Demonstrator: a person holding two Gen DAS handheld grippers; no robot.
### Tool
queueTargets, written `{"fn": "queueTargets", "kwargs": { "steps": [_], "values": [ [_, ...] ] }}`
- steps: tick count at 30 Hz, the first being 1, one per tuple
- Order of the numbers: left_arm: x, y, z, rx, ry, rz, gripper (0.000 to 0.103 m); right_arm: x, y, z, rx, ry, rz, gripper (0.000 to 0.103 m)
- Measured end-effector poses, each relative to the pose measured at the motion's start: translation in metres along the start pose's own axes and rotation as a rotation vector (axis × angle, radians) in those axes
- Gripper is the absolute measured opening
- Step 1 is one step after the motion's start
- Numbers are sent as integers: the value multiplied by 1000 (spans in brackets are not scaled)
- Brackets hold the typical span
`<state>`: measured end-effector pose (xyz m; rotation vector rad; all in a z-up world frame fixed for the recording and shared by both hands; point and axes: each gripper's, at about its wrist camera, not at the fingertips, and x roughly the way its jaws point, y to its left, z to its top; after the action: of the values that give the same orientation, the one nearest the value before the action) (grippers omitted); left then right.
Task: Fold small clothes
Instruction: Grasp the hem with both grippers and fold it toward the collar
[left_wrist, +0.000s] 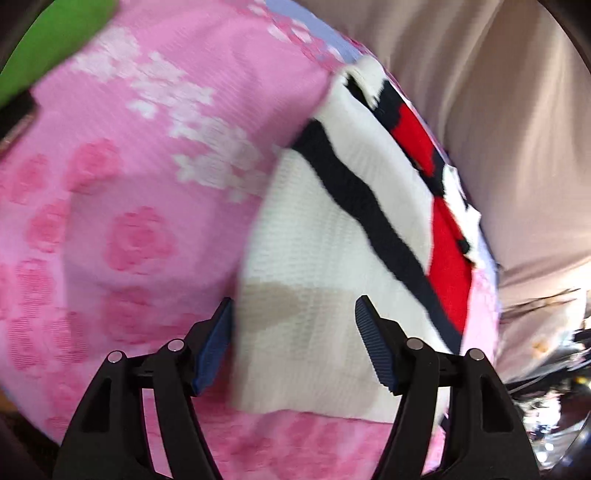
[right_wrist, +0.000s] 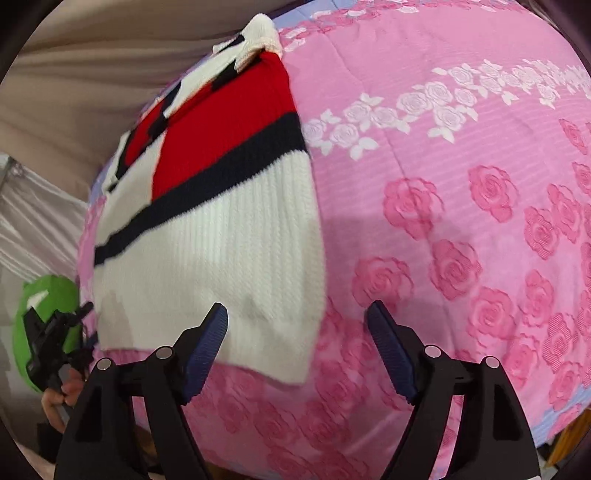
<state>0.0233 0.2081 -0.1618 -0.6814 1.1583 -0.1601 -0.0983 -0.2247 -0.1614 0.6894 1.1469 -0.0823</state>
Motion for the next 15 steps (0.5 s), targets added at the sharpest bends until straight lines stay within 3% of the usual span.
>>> {"fn": "queueTargets", "kwargs": {
  "steps": [2,4,6,7,8,11,15],
  "values": [
    [4,-6,5,8,3,-9,72,3,5,6,29,-23,32,69],
    [6,-8,9,7,14,-15,65,9,12,7,37,-42,15,65],
    [13,-11,12,-1,59,-43,11,10,17,7,9,-57,-5,44],
    [14,-10,12,-26,63,-36,8,13,20,10,-9,-47,-20,13],
    [8,-10,11,-69,42,-47,7,15,18,13,-12,-26,-10,8],
    [-20,-17,-4,-72,-17,-18,6,-3,6,25,-22,-31,12,7],
    [-44,-27,-35,12,18,58,6,-51,-5,34,-143,-54,-57,6]
  ]
}}
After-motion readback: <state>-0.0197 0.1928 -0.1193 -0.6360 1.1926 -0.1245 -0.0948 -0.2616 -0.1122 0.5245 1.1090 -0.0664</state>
